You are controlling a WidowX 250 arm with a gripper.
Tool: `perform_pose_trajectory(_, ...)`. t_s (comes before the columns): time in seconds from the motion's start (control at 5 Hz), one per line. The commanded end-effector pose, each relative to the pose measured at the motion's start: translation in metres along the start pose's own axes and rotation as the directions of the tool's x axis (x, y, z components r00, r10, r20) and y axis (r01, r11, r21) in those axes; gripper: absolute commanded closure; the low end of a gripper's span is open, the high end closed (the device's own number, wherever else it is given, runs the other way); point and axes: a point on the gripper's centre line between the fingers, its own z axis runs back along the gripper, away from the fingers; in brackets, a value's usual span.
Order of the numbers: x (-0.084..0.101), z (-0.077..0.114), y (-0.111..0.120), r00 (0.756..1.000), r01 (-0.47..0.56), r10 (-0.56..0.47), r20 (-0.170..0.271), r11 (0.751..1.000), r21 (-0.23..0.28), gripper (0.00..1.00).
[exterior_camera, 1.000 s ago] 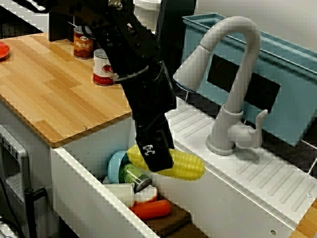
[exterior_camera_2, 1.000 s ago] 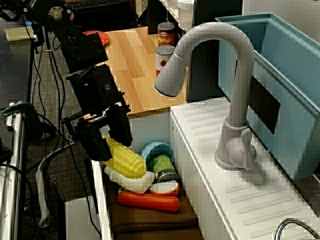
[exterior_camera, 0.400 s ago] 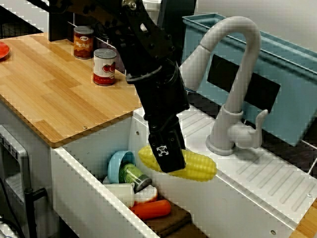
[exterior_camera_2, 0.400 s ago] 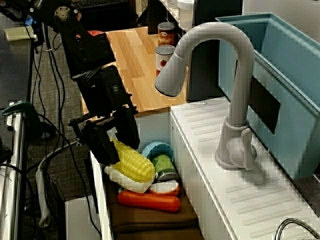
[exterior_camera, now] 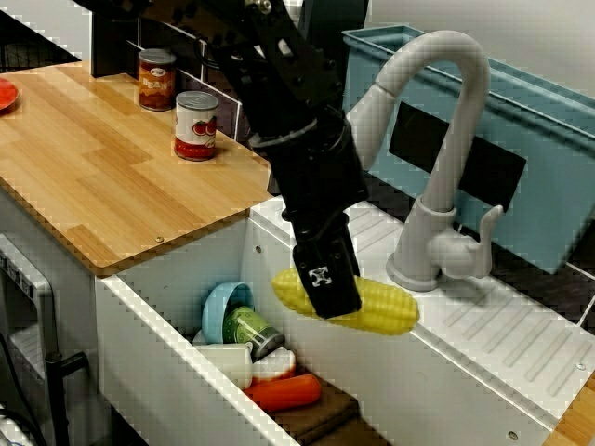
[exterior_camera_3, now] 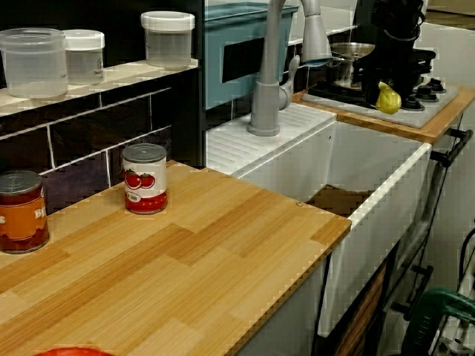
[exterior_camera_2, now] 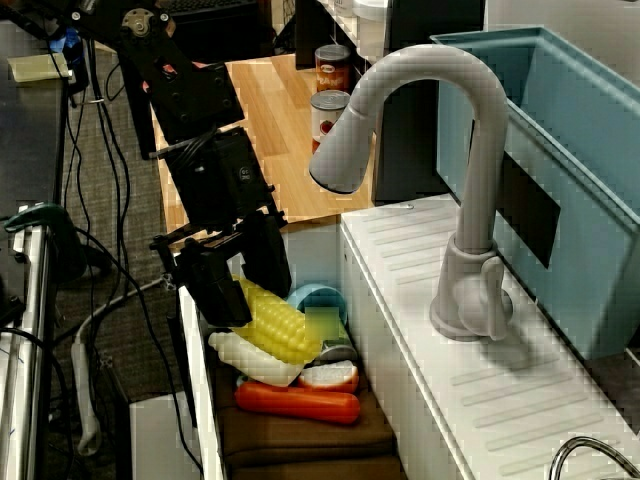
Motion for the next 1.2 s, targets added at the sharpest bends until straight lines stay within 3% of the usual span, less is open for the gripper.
perform_pose_trajectory(0.0,0.021,0.002,0.001,0.999,0.009,-0.009,0.031,1.000,0.013,1.00)
perform_pose_trajectory(1.0,0.051,0.000,-0.002,0.999,0.006,-0.005,0.034,1.000,-0.002,1.00)
